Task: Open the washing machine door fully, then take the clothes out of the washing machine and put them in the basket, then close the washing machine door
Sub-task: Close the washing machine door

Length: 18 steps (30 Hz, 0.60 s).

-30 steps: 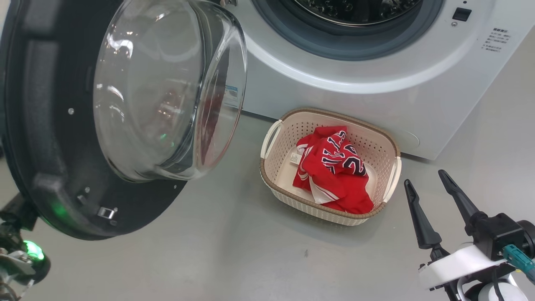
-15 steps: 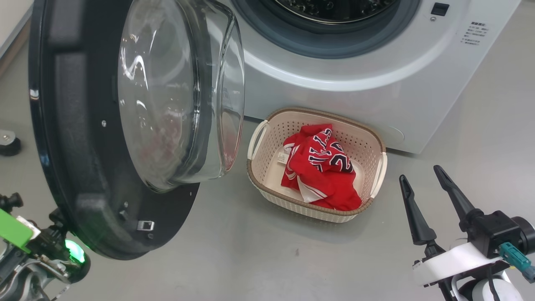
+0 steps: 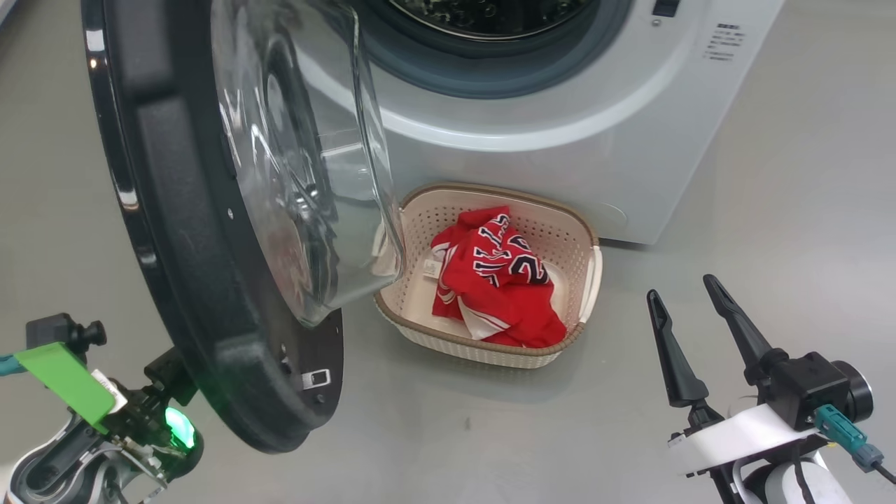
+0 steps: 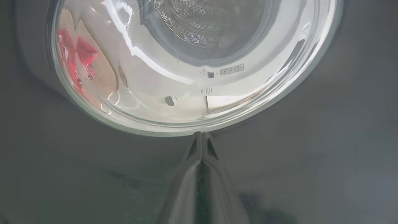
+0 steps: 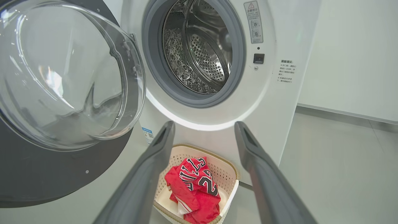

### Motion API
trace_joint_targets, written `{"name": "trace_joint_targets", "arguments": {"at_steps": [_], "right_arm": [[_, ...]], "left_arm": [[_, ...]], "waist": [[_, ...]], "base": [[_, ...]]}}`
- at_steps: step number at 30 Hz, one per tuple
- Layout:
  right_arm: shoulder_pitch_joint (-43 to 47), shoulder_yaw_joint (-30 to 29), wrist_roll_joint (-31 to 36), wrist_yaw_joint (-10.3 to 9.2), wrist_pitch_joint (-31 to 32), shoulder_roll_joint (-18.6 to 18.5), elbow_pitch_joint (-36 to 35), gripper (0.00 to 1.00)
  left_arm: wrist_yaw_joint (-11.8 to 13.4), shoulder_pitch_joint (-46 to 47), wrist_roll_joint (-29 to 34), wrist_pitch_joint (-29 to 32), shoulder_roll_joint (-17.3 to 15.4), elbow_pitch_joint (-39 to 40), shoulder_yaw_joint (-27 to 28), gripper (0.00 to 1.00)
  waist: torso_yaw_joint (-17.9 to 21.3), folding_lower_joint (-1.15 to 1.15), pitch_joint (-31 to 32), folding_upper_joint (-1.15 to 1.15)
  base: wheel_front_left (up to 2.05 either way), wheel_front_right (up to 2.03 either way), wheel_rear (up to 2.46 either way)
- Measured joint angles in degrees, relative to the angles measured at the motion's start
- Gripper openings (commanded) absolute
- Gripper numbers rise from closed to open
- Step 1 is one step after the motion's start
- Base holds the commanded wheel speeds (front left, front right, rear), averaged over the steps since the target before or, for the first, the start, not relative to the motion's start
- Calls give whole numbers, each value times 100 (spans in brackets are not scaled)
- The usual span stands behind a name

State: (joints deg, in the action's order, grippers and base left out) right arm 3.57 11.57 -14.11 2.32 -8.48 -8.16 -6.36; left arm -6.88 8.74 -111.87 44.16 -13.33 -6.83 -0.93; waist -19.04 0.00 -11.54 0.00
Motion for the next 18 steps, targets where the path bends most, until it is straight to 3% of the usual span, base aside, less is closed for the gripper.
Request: {"name": "trace_joint_targets", "arguments": {"at_steps": [18], "right_arm": [[-226, 162, -97, 7, -280, 269, 336, 100]], "left_arm": [[-1, 107, 277, 86, 233, 46, -290, 0]], "waist": [[1086, 0, -76, 0]], "base": [[0, 0, 0]]}}
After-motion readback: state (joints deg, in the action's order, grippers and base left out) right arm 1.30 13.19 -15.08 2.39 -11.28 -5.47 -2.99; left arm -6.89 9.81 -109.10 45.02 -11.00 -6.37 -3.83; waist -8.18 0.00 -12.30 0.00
